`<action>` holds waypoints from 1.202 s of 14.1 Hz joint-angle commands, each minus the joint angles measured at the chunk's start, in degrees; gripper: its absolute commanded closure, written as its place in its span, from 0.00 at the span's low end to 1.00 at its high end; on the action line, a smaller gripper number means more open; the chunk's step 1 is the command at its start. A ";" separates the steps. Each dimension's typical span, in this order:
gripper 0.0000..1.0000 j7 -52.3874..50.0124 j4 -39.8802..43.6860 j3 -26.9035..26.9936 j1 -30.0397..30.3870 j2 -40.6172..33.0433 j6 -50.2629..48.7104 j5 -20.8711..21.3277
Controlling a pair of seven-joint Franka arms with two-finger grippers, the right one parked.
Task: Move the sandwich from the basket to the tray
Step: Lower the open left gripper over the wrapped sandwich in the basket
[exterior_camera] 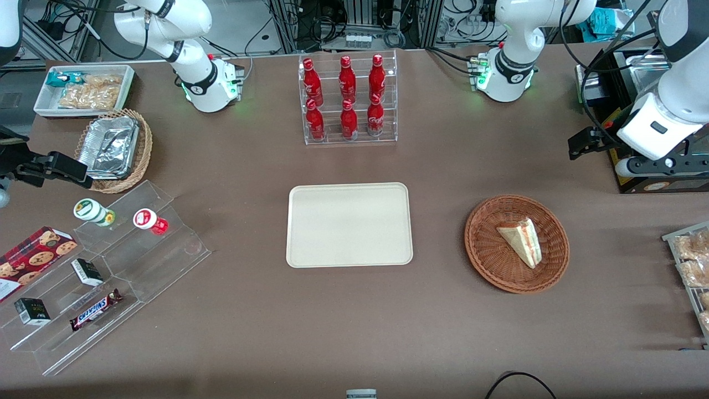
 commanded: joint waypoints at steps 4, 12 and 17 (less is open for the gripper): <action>0.00 -1.09 0.96 0.29 -0.56 1.59 -0.54 -0.38; 0.00 -1.18 -11.41 0.29 -0.56 6.95 14.36 -0.29; 0.00 -6.51 -17.58 0.29 -0.56 11.51 29.50 -0.29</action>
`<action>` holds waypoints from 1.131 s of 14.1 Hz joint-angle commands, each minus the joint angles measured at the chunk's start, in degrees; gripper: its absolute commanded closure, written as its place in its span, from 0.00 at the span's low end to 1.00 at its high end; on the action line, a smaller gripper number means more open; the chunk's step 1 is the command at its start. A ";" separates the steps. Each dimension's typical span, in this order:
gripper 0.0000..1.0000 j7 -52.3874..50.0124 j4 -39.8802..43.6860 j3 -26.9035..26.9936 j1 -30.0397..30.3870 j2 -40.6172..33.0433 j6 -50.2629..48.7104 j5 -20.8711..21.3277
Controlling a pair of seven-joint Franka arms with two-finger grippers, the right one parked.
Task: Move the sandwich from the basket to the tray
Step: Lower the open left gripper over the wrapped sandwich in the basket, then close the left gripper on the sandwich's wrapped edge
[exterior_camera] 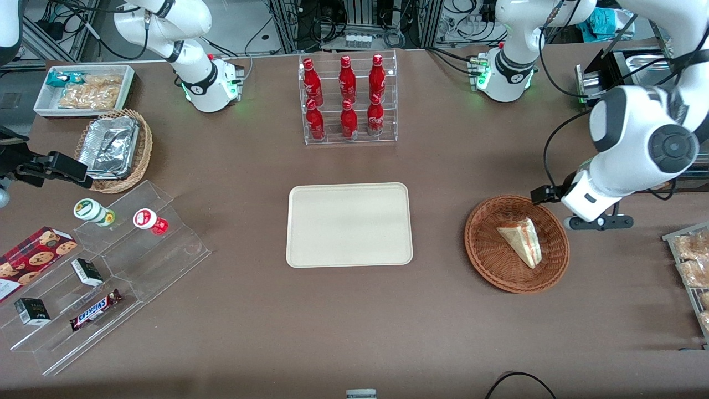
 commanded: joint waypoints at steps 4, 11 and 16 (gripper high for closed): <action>0.00 -17.06 -5.95 0.28 -0.64 2.59 13.89 -0.24; 0.00 -43.45 -8.78 0.19 -2.66 7.24 24.81 -0.33; 0.08 -42.67 -7.99 0.28 -2.39 10.58 26.22 -0.24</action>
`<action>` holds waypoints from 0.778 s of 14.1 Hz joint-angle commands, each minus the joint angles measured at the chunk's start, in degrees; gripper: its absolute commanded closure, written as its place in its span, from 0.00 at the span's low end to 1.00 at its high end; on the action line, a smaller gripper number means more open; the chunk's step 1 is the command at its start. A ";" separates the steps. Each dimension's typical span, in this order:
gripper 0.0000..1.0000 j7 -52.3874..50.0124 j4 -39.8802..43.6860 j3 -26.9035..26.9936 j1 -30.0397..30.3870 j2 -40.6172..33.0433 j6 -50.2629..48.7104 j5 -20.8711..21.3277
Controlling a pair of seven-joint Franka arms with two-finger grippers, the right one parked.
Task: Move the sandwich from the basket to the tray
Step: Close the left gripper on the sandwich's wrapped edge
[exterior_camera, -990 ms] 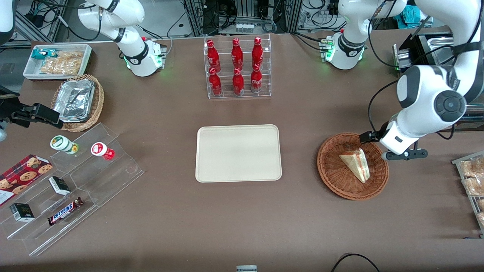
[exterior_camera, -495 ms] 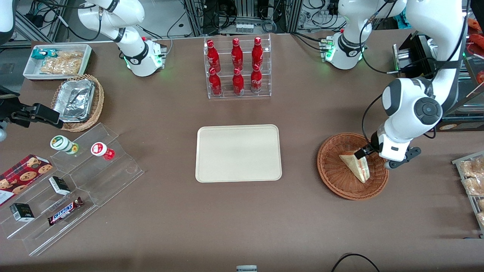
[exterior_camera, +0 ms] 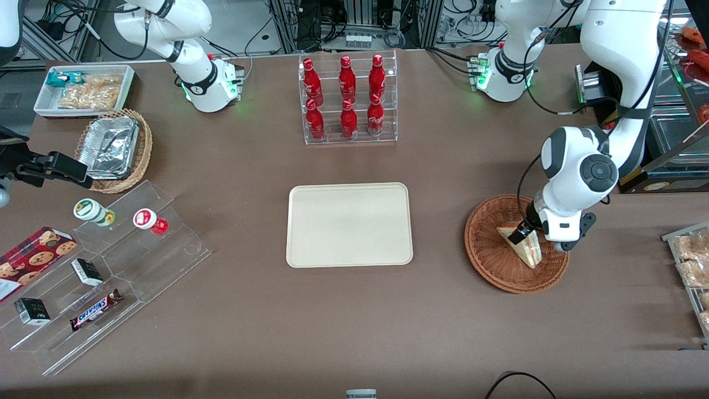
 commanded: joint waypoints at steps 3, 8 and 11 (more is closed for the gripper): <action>0.81 -0.06 0.99 0.31 -0.02 2.08 0.58 0.57; 0.91 -0.24 5.37 0.14 -0.28 -0.99 -7.12 0.49; 0.90 5.95 14.32 -0.74 -3.61 -0.30 -21.26 1.36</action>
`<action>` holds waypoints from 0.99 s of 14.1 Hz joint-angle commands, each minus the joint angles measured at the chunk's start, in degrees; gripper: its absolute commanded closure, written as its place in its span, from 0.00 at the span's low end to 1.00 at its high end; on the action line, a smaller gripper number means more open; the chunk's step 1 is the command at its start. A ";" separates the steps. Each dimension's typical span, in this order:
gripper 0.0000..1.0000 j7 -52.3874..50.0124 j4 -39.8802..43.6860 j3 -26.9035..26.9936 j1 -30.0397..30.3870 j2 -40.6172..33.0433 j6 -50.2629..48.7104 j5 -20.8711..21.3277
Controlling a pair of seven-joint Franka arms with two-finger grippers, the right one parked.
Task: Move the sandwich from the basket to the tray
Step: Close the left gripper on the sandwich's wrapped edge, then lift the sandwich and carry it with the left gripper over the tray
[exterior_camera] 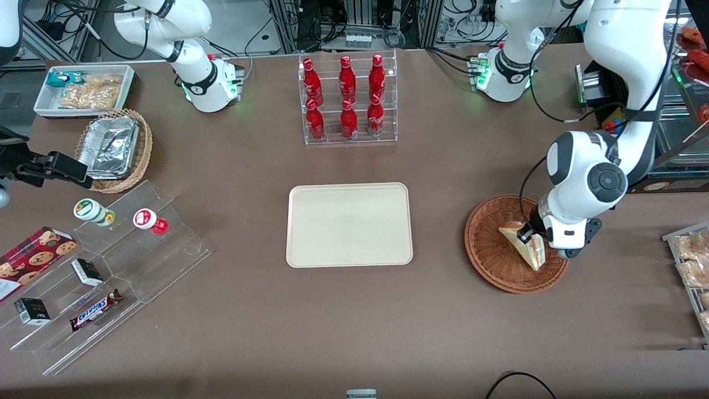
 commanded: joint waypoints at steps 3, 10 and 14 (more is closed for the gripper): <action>0.88 13.36 9.48 -0.15 -7.90 0.36 -11.88 0.66; 0.93 8.55 20.63 -0.15 -22.05 10.80 -11.79 -0.22; 0.93 2.47 27.05 -0.15 -28.91 16.87 -11.44 -0.65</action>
